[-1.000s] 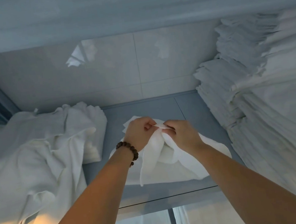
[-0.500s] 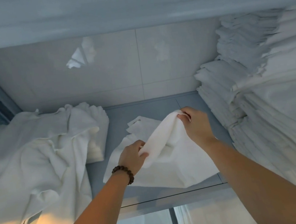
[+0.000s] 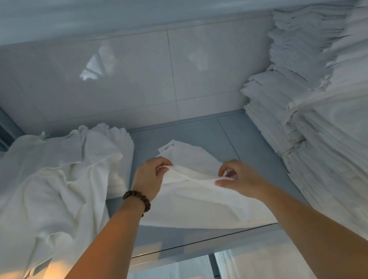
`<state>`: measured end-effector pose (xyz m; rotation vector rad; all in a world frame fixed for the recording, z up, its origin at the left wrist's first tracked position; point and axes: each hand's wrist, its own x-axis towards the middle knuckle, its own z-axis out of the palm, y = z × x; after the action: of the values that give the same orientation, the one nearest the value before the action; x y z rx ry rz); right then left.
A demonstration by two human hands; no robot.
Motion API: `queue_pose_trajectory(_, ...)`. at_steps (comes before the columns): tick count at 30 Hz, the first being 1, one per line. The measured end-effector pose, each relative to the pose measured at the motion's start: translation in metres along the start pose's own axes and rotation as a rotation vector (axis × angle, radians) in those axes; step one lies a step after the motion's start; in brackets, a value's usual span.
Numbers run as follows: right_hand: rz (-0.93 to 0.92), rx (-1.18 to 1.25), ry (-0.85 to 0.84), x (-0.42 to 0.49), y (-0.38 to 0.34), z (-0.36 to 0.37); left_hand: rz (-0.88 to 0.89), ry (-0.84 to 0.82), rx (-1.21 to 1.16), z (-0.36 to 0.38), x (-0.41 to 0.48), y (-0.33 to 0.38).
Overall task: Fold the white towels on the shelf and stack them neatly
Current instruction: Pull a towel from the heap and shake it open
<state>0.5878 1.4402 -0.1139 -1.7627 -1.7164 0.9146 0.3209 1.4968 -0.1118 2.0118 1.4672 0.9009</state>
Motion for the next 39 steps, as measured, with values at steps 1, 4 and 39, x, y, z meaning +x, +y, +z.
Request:
queue_pose_trajectory(1,0.021,0.042,-0.048,-0.001,0.001,0.005,0.007,-0.026,-0.003,0.001,-0.002,-0.001)
queue_pose_trajectory(4,0.050,0.109,-0.068,0.002,-0.004,0.023,0.021,-0.081,-0.036,0.006,-0.011,0.000)
queue_pose_trajectory(39,-0.370,0.289,0.325,0.010,-0.068,0.025,0.303,0.084,0.126,0.000,0.002,0.070)
